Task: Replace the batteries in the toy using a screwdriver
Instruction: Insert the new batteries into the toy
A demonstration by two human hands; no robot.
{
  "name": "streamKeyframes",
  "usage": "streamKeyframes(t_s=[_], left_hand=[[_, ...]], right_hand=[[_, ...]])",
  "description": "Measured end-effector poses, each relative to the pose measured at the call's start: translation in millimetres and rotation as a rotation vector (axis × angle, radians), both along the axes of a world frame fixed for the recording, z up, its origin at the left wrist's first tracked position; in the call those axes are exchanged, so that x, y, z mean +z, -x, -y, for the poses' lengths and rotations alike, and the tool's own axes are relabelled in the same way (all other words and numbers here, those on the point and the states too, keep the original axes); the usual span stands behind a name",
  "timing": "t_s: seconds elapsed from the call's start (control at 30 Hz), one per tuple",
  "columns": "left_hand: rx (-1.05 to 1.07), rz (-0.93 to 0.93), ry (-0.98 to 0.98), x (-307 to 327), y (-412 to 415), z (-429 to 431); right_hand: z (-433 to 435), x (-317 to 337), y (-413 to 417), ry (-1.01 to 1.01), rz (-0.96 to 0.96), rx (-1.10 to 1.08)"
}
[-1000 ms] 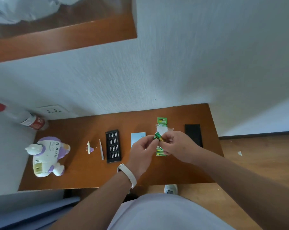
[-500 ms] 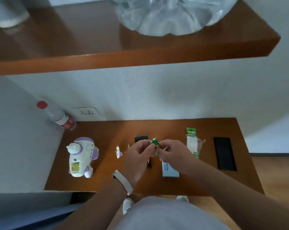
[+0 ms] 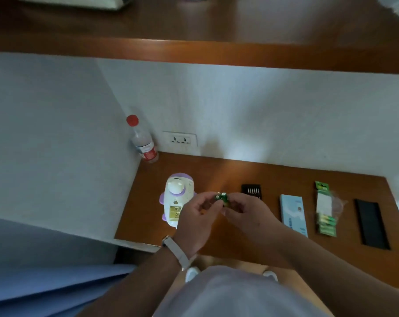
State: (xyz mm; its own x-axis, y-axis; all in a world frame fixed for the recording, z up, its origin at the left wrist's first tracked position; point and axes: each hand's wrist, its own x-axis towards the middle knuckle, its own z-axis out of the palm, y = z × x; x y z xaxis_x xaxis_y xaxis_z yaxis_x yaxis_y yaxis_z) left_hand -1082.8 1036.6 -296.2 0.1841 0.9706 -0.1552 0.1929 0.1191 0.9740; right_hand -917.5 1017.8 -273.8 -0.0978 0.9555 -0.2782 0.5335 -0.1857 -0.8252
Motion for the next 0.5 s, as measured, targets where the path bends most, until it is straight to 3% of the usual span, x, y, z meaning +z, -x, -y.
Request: streamKeyframes(t_s=[0.2,0.5], left_hand=[[-0.02,-0.049,0.066,-14,42,6],[-0.075,-0.125,-0.041,-36,78,20]], right_hand=[[7,-10,51,0.028,-0.023,-0.049],[15,-38,86,-0.091,0.186,0.012]])
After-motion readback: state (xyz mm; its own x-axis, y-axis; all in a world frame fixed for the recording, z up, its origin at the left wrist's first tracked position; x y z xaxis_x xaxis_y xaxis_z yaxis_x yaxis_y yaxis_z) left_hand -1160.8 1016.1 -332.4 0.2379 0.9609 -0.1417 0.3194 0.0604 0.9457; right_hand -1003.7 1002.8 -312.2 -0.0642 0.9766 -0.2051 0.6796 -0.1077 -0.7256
